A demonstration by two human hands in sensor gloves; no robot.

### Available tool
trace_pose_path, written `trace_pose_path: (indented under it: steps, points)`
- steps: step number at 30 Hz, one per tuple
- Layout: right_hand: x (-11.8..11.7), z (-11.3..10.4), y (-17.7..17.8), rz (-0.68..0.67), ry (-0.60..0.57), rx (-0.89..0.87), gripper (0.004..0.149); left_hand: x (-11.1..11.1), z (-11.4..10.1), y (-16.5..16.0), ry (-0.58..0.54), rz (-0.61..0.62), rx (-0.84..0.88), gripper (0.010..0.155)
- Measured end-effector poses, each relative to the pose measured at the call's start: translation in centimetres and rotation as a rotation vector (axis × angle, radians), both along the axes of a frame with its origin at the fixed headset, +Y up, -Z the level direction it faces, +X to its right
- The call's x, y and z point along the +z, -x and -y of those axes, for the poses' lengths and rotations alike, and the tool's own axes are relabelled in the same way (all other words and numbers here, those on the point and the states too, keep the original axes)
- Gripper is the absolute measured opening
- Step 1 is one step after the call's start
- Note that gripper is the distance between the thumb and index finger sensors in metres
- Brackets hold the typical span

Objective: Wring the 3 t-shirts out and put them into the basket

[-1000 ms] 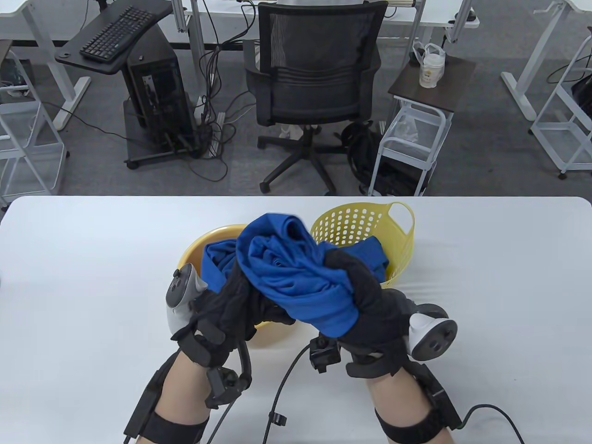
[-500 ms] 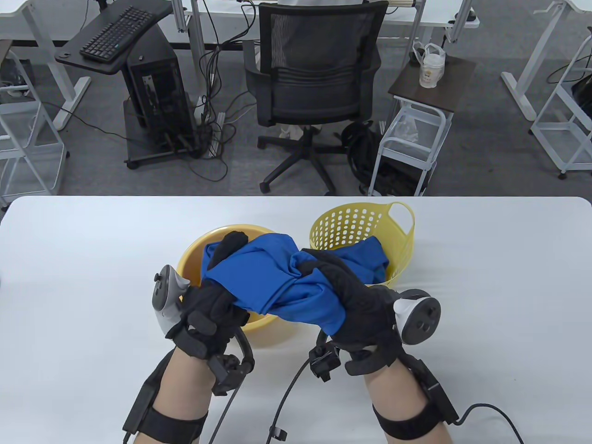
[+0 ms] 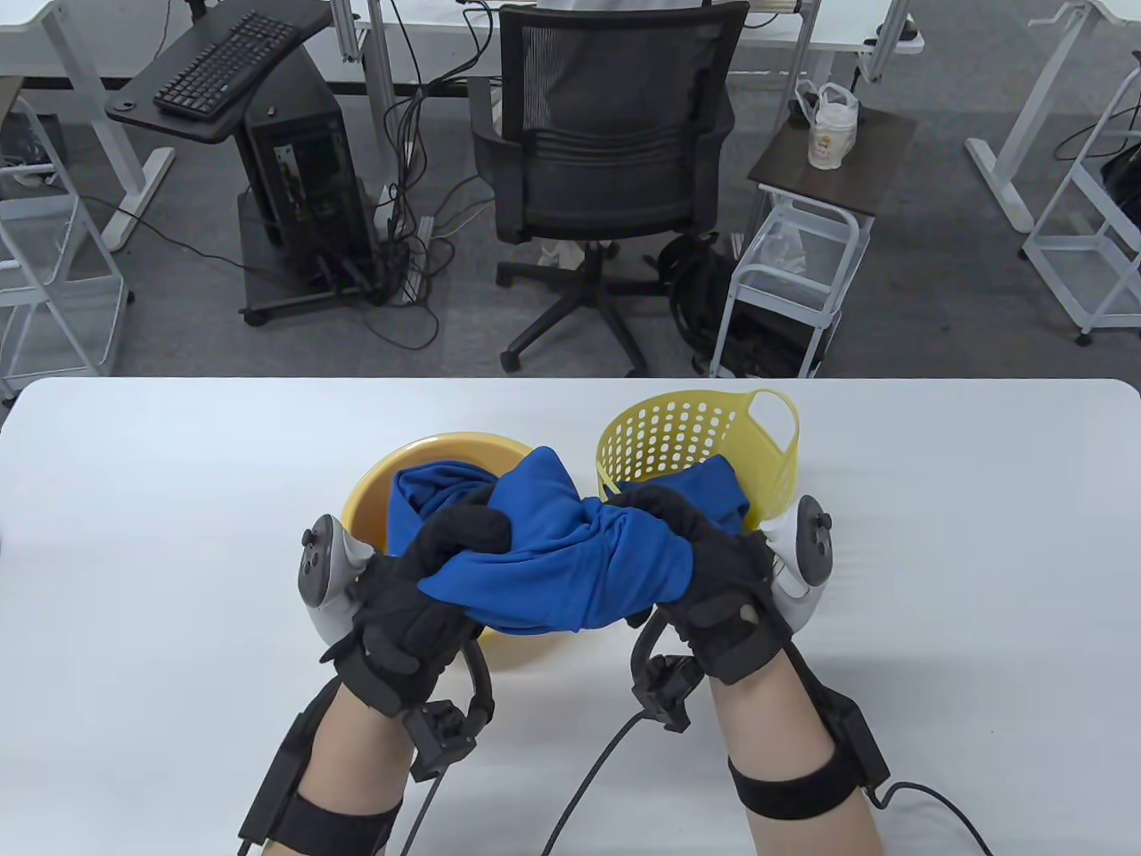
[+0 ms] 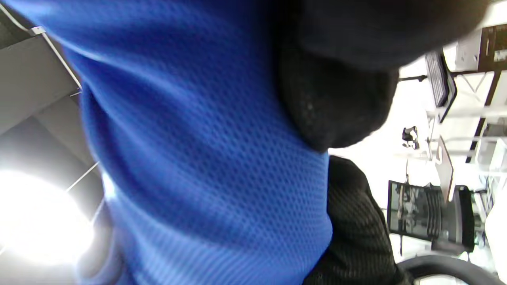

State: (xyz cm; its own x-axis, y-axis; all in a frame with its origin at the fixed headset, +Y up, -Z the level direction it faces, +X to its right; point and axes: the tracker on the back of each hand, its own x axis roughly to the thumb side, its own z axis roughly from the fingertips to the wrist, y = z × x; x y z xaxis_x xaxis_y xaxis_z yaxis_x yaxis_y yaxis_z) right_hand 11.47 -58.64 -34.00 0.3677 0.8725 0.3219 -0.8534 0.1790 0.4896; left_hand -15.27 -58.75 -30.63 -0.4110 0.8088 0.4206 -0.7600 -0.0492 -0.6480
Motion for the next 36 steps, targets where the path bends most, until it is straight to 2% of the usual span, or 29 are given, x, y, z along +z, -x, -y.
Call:
trace_pose_path:
  steps: [5,7,9,12,14,16,18,20,22,23,26,27,30,33,36]
  points:
    - [0.1,-0.4,-1.2,0.063,0.003,-0.004,0.036,0.8,-0.7,-0.3,-0.057,-0.028,-0.106,0.062]
    - [0.0,-0.4,-1.7,0.091,0.01,-0.007,0.036,0.9,-0.7,-0.4,-0.055,-0.006,-0.128,0.071]
    - [0.0,-0.5,-2.1,0.107,0.002,0.012,0.036,0.8,-0.6,-0.3,-0.04,-0.001,-0.155,0.075]
    - [0.3,-1.1,-2.6,0.159,-0.063,0.096,0.036,0.6,-0.4,0.0,0.024,-0.062,-0.169,0.067]
    - [0.6,-1.6,-2.7,0.18,-0.104,0.158,0.037,0.6,-0.5,0.4,0.041,-0.162,-0.235,0.058]
    - [1.0,-2.0,-2.5,0.203,-0.136,0.205,0.036,0.9,-0.8,0.4,-0.008,-0.298,-0.318,0.053]
    - [1.3,-2.2,-2.2,0.224,-0.146,0.228,0.036,1.6,-1.3,0.0,-0.087,-0.445,-0.422,0.058]
    - [1.3,-2.2,-2.1,0.231,-0.146,0.235,0.037,2.1,-1.7,-0.4,-0.17,-0.512,-0.532,0.086]
    - [1.4,-2.1,-2.2,0.243,-0.149,0.253,0.036,2.6,-2.1,-0.9,-0.258,-0.529,-0.652,0.114]
    - [1.4,-2.1,-2.3,0.251,-0.145,0.257,0.037,2.8,-2.2,-1.2,-0.279,-0.527,-0.691,0.119]
    - [1.6,-2.4,-2.5,0.286,-0.153,0.295,0.037,3.4,-2.4,-2.6,-0.41,-0.546,-0.815,0.12]
    - [1.7,-2.5,-2.6,0.313,-0.162,0.327,0.037,3.7,-2.5,-3.0,-0.459,-0.611,-0.909,0.121]
    - [1.8,-2.5,-2.0,0.337,-0.168,0.365,0.039,4.6,-2.6,-4.2,-0.598,-0.762,-1.011,0.122]
    - [2.0,-2.3,-1.4,0.309,-0.119,0.306,0.04,5.0,-2.5,-4.6,-0.663,-0.833,-1.004,0.119]
    - [2.2,-2.3,-1.6,0.263,-0.044,0.272,0.041,4.8,-2.2,-4.6,-0.638,-0.821,-0.853,0.105]
